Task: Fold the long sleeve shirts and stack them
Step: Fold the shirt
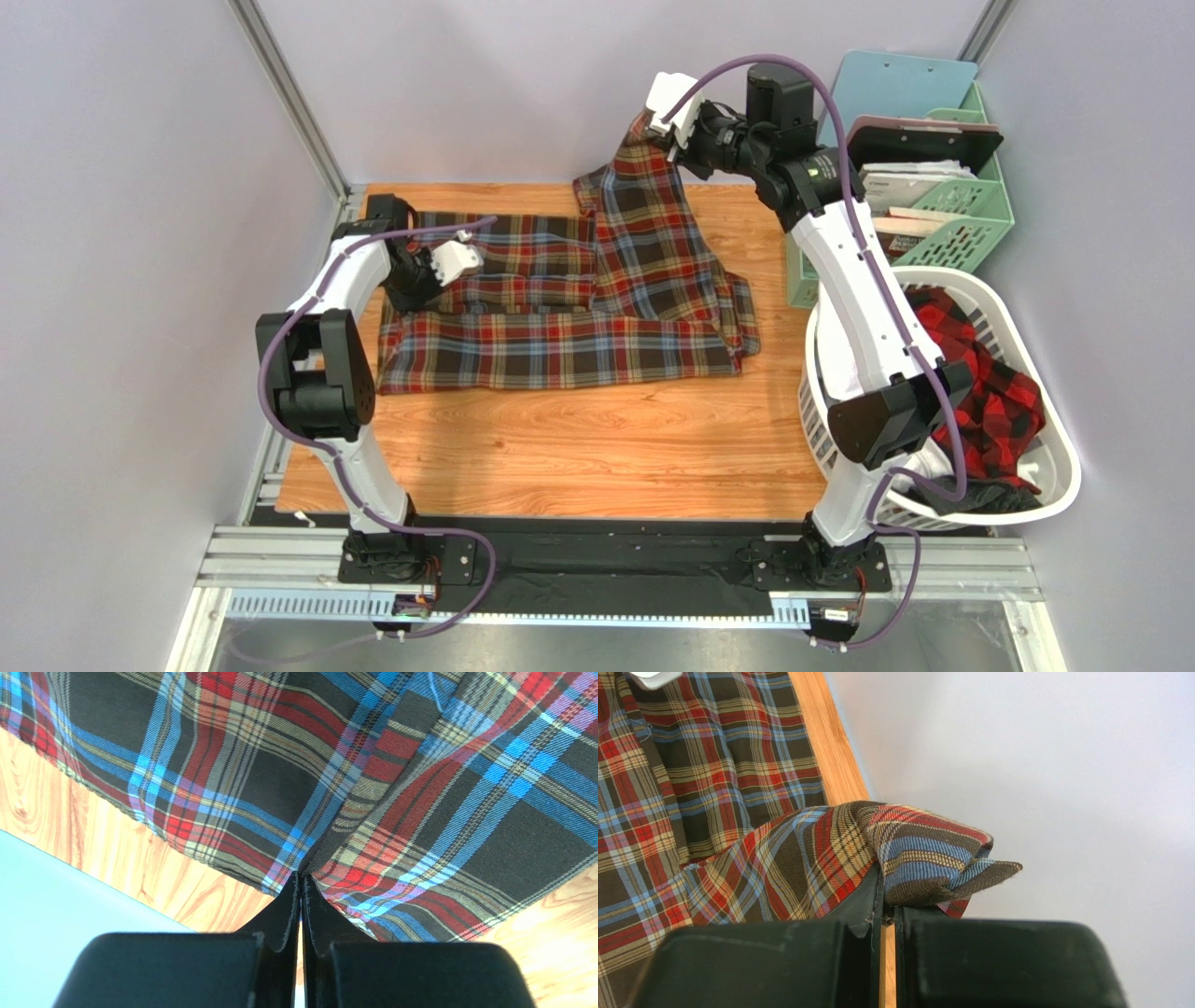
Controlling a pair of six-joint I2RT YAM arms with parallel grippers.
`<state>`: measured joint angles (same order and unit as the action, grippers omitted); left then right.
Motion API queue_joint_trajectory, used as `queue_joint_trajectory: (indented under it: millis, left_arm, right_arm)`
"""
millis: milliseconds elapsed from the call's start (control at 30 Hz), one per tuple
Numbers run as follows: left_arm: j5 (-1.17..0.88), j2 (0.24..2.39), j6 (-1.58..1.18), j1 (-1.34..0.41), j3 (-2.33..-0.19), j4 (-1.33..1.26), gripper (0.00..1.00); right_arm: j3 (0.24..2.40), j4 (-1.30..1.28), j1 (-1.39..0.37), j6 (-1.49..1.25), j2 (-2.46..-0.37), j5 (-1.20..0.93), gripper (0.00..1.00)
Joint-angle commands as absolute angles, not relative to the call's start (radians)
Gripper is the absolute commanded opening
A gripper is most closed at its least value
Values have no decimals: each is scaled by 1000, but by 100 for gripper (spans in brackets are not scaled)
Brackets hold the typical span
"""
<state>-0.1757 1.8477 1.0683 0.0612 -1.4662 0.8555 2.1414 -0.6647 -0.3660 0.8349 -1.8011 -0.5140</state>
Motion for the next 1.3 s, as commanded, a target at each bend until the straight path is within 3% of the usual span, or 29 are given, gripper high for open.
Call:
queue_joint_trajectory:
  millis: [0, 300, 800, 1267]
  left_arm:
    - [-212, 1787, 1114, 66, -1424, 894, 0]
    - [-196, 1750, 1128, 66, -1338, 888, 0]
    - [-183, 1678, 994, 72, -1408, 759, 0]
    - [-107, 1770, 985, 75, -1417, 712, 0]
  right_arm:
    - [2100, -618, -370, 834, -1741, -528, 0]
    - [2000, -618, -391, 844, -1701, -525, 0]
    - [2128, -514, -388, 839, -1698, -446, 0]
    - [2184, -417, -390, 819, -1812, -436, 0]
